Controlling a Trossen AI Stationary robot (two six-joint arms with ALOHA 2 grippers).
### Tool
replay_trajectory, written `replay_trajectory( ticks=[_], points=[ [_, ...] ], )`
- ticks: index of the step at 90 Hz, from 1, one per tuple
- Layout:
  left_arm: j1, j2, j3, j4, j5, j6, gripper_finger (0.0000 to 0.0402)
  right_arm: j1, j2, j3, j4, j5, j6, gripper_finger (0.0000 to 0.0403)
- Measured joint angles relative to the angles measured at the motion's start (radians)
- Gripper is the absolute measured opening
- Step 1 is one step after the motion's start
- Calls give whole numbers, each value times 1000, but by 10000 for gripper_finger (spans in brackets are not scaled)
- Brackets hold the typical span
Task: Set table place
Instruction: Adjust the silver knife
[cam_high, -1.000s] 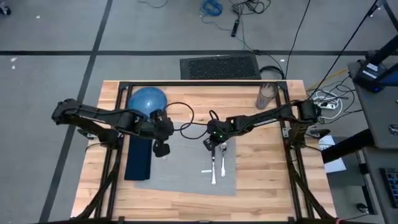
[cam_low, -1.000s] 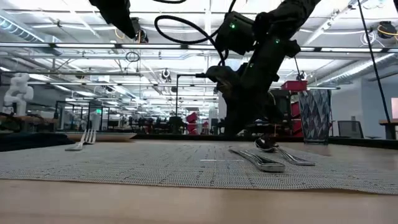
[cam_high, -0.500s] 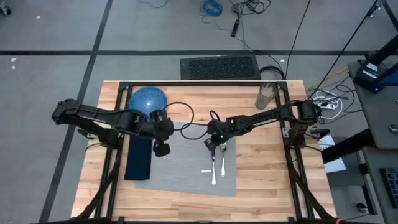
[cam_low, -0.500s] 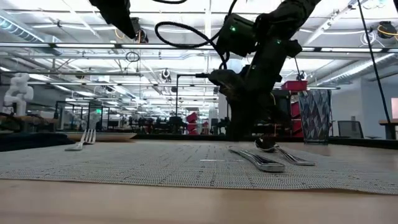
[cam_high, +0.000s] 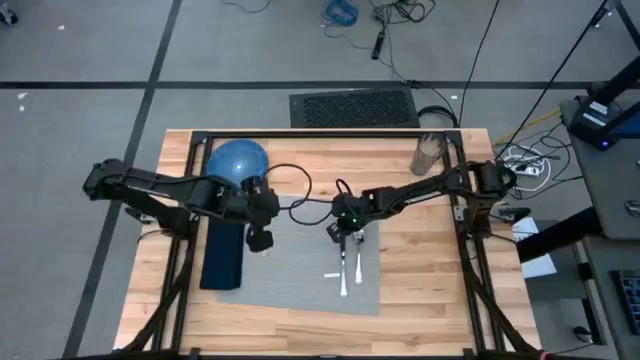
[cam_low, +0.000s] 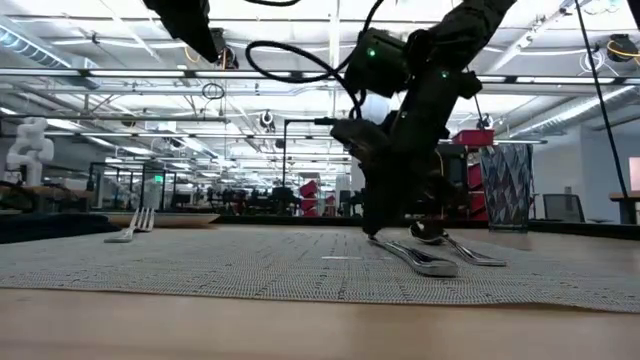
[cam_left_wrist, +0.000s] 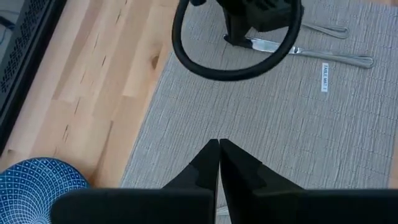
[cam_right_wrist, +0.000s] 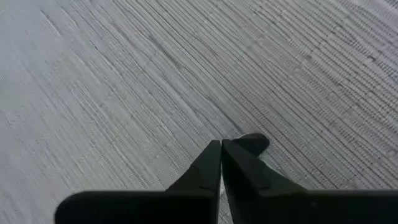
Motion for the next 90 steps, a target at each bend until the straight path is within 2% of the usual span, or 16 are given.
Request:
replay_trajectory(
  ticks=[22,59,90],
  points=[
    [0,0,-5,6,0,6,0,0,-31,0,-3,5,0,0],
    [0,0,-118,6,26,-30,0,0,-34,0,-4,-2,1,0],
    [0,0,-135,7,31,-29,0,2,-58,0,-78,3,12,0]
  ],
)
